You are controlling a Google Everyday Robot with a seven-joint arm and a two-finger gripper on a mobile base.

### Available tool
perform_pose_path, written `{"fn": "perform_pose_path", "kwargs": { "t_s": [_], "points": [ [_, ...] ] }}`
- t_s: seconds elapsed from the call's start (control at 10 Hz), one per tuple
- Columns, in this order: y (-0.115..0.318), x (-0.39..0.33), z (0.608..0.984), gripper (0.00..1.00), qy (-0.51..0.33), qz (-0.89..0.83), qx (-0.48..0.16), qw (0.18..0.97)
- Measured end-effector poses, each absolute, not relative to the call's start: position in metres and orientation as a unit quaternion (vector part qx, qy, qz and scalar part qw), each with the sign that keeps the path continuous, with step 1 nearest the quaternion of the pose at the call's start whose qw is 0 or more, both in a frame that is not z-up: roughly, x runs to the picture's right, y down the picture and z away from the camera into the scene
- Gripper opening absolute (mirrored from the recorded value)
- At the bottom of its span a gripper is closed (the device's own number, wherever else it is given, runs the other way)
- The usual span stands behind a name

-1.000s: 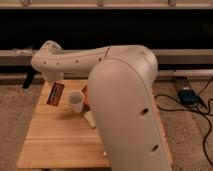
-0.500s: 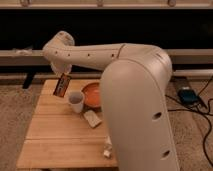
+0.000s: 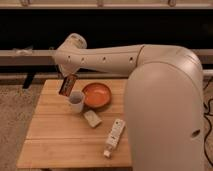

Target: Place the eraser in the ceramic cup

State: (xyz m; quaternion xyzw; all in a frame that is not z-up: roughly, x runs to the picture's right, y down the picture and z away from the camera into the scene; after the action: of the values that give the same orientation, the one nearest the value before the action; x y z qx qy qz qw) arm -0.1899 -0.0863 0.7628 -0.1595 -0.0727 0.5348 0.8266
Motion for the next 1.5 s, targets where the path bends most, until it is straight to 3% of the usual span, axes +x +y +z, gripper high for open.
{"fn": "perform_pose_path", "kwargs": {
  "t_s": [0.2,0.3,1.0,1.5],
  "points": [
    [-0.089,-0.181,0.768,0.00,-0.074,0.542,-0.156,0.823],
    [-0.090,-0.172,0.774,0.07,-0.071,0.547,-0.154,0.820],
    [-0.075,-0.148,0.807,0.76,-0.049,0.569,-0.159,0.805],
    [-0.071,-0.126,0.807,0.80,-0.043,0.580,-0.153,0.799]
  ]
}}
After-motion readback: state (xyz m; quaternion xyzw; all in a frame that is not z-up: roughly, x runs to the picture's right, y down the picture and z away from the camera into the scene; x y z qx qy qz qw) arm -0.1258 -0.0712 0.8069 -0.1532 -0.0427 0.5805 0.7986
